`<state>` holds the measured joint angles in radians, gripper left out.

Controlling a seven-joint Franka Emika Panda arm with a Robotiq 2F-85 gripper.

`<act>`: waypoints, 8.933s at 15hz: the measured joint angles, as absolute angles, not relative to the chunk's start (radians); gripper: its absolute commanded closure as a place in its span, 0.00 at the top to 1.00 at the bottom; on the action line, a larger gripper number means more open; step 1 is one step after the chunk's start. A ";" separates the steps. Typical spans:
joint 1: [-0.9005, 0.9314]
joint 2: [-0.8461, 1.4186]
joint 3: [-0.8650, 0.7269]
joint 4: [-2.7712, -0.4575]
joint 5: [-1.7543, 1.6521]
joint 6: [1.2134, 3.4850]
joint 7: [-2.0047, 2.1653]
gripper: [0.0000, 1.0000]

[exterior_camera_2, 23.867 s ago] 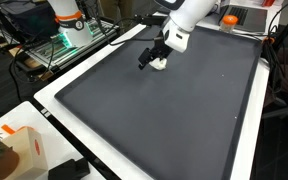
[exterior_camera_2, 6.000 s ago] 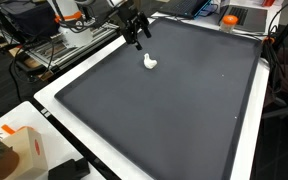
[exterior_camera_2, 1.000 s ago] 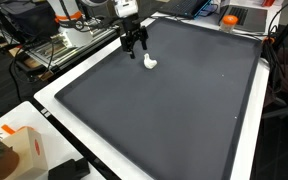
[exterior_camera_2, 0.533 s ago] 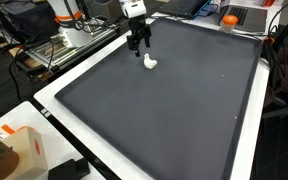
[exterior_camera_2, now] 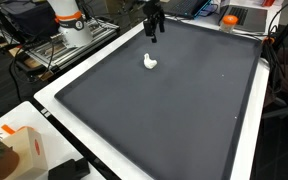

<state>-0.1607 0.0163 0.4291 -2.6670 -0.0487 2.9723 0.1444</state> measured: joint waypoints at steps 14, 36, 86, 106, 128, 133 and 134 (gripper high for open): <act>-0.186 -0.190 0.444 -2.469 -0.387 2.397 0.790 1.00; 0.019 0.071 0.074 -2.337 -0.302 2.112 0.786 1.00; 0.171 0.309 -0.103 -2.315 -0.199 2.693 0.628 0.45; 0.196 0.381 -0.084 -2.212 -0.314 2.487 0.806 1.00; 0.146 0.314 -0.133 -2.200 -0.241 2.374 0.774 1.00; 0.205 0.350 -0.099 -2.180 -0.344 2.311 0.850 1.00; 0.205 0.357 -0.088 -2.175 -0.341 2.312 0.846 1.00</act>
<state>0.2054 0.3569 -0.0881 -2.1748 -0.3408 2.3121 0.8461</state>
